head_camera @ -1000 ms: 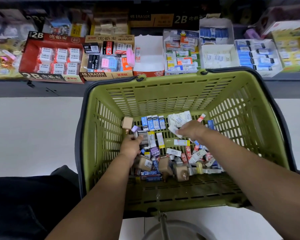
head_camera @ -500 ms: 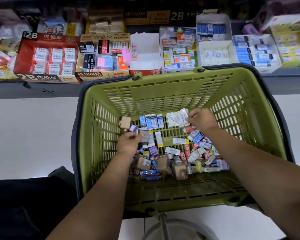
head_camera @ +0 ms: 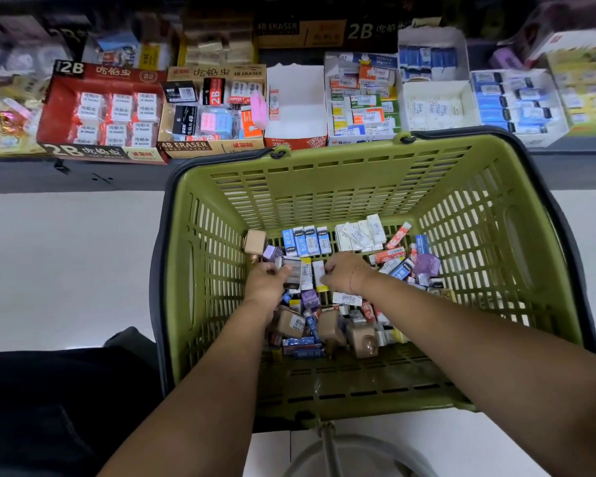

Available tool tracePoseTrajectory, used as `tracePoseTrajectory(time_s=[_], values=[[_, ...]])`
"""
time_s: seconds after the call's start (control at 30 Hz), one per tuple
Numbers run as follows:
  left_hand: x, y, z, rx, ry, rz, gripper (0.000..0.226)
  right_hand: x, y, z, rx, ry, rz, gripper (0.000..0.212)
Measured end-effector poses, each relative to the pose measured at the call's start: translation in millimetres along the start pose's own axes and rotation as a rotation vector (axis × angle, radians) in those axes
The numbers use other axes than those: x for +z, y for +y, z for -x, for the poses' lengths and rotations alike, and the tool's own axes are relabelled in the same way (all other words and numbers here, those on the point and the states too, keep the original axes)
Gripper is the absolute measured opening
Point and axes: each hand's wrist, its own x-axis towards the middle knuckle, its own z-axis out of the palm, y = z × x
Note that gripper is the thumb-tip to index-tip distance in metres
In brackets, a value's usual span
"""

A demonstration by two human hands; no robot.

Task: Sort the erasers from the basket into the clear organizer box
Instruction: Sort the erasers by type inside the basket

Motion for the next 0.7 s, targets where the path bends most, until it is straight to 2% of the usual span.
tracePoseTrajectory(time_s=[0.07, 0.1, 0.2, 0.3, 0.43, 0.53, 0.7], values=[[0, 1, 0, -0.012, -0.011, 0.011, 0.041, 4, 2, -1, -0.013, 0.02, -0.062, 0.028], [-1, 1, 0, -0.02, -0.013, 0.015, 0.042, 2, 5, 0, -0.017, 0.061, -0.012, 0.029], [-4, 0, -2, -0.034, -0.004, 0.016, 0.044, -5, 20, 8, -0.004, 0.137, 0.34, 0.024], [-5, -2, -2, -0.041, 0.002, 0.004, 0.045, -5, 32, 13, -0.027, 0.151, 0.572, 0.046], [-2, 0, 0, -0.027, -0.016, -0.026, 0.045, -5, 36, 13, 0.028, 0.23, 0.648, 0.051], [-2, 0, 0, -0.037, -0.024, -0.024, 0.041, -3, 38, 10, 0.101, 0.225, 0.664, 0.045], [-3, -1, -1, -0.049, -0.034, -0.027, 0.043, -1, 39, 11, 0.085, 0.257, 0.636, 0.034]])
